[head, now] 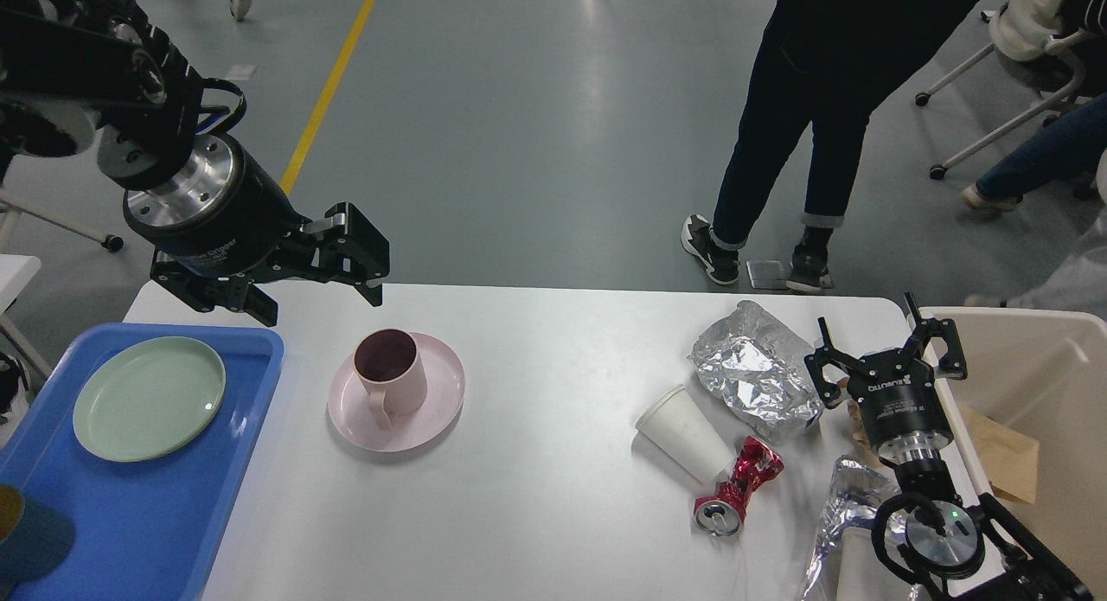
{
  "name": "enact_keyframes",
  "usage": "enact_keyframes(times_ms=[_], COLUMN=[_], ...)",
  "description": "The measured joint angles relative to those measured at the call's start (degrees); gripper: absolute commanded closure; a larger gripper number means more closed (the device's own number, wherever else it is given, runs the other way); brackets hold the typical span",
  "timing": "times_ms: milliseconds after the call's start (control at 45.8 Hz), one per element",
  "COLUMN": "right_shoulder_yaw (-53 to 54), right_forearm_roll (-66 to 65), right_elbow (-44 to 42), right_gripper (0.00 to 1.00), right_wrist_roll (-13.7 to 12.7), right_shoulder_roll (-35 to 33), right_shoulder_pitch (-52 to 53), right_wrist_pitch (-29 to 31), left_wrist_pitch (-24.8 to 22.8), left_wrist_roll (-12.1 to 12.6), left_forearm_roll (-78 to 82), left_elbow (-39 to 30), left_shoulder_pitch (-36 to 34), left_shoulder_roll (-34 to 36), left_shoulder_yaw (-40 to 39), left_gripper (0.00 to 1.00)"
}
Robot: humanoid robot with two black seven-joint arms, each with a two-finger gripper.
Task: Tidy desktop
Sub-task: 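Reach the left gripper to the pink mug on the saucer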
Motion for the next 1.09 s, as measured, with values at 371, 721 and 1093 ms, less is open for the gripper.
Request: enact_keyframes(times_ms=[371,721,1093], right_shoulder_yaw=[0.00,0.00,0.00], right_forearm_roll=[0.02,0.02,0.00], right_elbow=[0.00,0.00,0.00], right_gripper=[0.00,0.00,0.00], right_wrist_roll=[0.00,0.00,0.00], right_shoulder_roll=[0.00,0.00,0.01], right_shoulder_pitch=[0.00,0.00,0.00], right_wrist_pitch=[0.00,0.00,0.00], left_wrist_pitch=[12.38,18.78,28.36], left_wrist_roll=[0.57,0.65,0.96], left_forearm_roll=[-5.23,-6.65,-6.17], left_elbow=[12.18,23.84,31.78], left_shoulder_pitch=[23.33,39.71,50.02], left_shoulder_roll=[0.56,0.09,-0.82], left_shoulder_yaw=[-4.74,-7.16,-9.40], left_gripper=[0.08,0.10,0.10])
